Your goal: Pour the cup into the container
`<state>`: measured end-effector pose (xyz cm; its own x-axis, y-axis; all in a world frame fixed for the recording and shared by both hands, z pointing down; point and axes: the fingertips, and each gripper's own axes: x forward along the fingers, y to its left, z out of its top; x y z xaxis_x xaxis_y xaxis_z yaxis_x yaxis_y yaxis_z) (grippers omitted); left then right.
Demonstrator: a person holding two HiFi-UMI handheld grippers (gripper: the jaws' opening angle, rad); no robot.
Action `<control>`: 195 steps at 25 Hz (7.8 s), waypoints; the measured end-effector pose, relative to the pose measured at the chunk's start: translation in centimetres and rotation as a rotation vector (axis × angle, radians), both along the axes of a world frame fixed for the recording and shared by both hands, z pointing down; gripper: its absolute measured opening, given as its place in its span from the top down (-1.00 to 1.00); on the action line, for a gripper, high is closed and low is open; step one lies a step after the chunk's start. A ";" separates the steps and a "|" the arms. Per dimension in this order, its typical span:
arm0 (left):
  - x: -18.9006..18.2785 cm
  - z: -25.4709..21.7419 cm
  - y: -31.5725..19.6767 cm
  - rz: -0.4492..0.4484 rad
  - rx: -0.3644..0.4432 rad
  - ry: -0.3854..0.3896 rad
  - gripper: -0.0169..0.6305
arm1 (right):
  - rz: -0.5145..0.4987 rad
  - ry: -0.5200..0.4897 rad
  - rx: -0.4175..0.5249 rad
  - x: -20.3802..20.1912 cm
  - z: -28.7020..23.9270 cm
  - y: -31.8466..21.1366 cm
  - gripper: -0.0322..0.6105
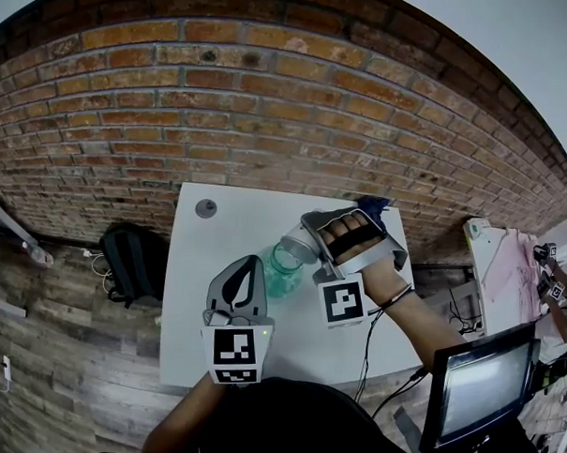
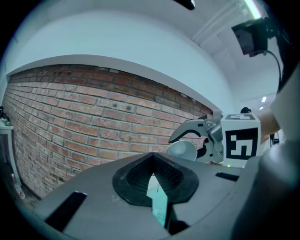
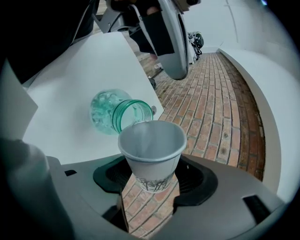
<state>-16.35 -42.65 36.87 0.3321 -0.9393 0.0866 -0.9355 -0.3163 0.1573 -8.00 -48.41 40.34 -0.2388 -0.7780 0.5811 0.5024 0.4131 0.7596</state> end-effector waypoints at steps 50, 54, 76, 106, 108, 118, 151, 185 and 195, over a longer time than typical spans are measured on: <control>2.8 2.2 2.0 0.022 -0.103 -0.132 0.96 | 0.771 -1.413 -0.627 12.3 16.5 1.5 0.02; 2.5 2.0 2.2 -0.001 -0.105 -0.134 0.96 | 0.760 -1.413 -0.644 10.8 17.9 1.8 0.02; 4.8 0.9 4.5 -0.037 -0.080 -0.163 0.96 | 0.746 -1.418 -0.703 10.5 21.3 3.6 0.02; 8.9 2.1 7.2 -0.041 -0.087 -0.141 0.96 | 0.654 -1.671 -0.585 18.7 10.2 9.3 0.56; 9.3 2.3 7.7 -0.029 -0.088 -0.131 0.96 | 0.642 -1.705 -0.567 18.6 8.2 10.3 0.90; 10.1 1.8 12.2 0.044 -0.074 -0.076 0.96 | 0.521 -1.691 -0.594 13.4 3.0 18.0 0.90; 4.7 1.5 38.9 0.032 -0.062 -0.068 0.96 | 0.427 -1.616 -0.571 8.3 0.0 45.5 0.90; 3.4 2.7 63.9 0.080 -0.097 -0.038 0.96 | 0.447 -1.610 -0.563 5.7 0.0 70.2 0.90; 1.2 2.7 69.8 0.067 -0.103 -0.013 0.96 | 0.456 -1.553 -0.579 3.6 0.2 76.7 0.90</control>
<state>-15.19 27.17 39.54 0.3918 -0.9010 0.1862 -0.9151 -0.3607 0.1801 -4.38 28.30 40.58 -0.6420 -0.7263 0.2456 -0.7296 0.6772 0.0955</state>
